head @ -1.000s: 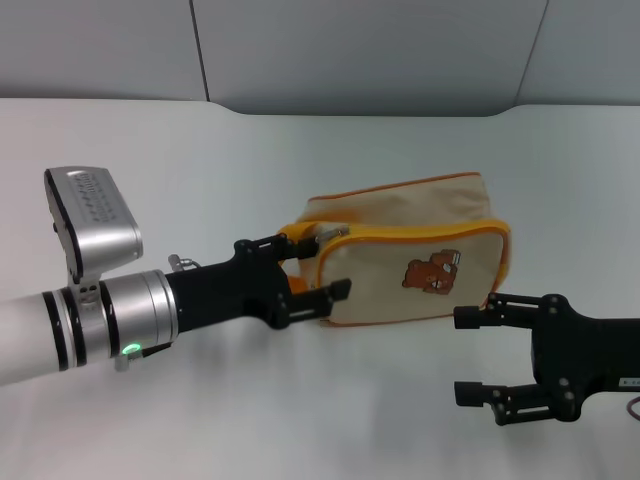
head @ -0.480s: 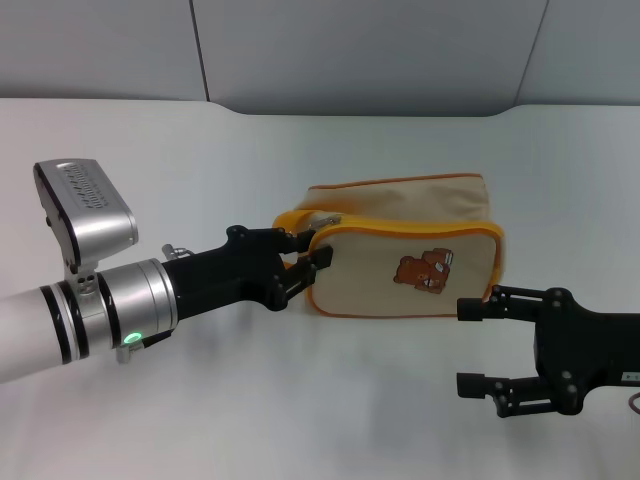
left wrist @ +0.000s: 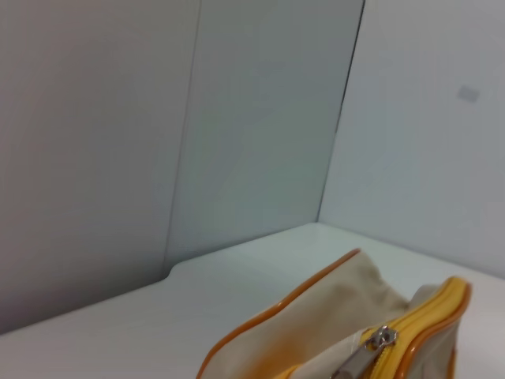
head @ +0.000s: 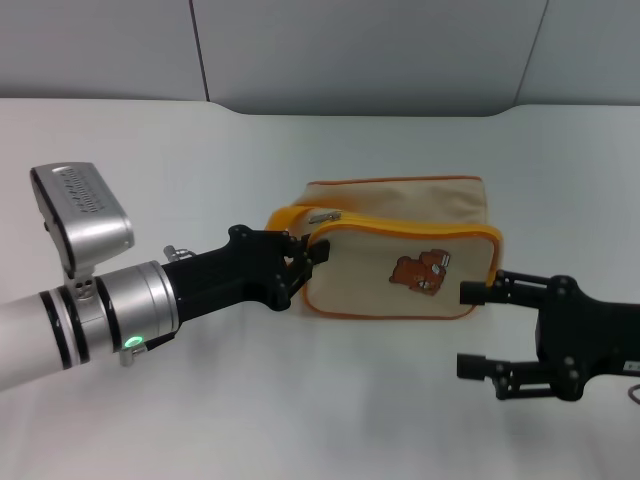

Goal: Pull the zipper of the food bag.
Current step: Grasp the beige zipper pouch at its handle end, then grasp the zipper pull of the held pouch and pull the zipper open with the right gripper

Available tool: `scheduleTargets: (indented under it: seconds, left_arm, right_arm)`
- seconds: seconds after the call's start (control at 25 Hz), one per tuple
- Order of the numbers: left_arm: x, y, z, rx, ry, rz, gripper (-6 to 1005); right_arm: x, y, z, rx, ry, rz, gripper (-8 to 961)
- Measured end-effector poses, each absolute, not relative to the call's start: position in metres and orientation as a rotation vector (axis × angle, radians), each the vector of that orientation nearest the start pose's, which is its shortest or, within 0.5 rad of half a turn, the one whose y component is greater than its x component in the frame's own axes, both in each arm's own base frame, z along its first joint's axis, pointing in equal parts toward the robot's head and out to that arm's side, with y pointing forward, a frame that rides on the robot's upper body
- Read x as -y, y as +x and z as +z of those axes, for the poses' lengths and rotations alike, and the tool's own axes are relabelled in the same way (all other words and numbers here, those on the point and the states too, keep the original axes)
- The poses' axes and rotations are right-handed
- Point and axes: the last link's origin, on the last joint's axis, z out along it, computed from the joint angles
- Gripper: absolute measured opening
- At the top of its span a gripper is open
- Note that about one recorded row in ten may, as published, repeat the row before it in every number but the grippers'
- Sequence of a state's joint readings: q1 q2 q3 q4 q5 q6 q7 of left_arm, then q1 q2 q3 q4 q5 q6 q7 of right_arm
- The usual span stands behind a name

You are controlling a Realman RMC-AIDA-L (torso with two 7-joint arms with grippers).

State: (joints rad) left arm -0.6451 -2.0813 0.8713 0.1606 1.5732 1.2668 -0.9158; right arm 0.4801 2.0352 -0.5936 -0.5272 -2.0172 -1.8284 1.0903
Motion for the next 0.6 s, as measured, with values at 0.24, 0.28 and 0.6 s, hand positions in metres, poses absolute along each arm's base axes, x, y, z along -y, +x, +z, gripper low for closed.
scheduleTargets:
  seconds: [0.24,0.28,0.6]
  left_arm:
    - [-0.331,-0.250,-0.057,0.440,-2.572,-0.886,81]
    - [-0.330,-0.250,-0.052,0.416,-2.576,-0.898,80]
    - [-0.319,-0.243,-0.036,0.202,-2.686,-0.896,62]
  right_arm:
    - [-0.288,0.257,0.021,-0.510,-2.802,1.104,704]
    - [-0.291,0.252,0.024,-0.569,-2.800,1.142,702]
    - [-0.327,0.212,0.039,-1.133,-2.839,1.219,691]
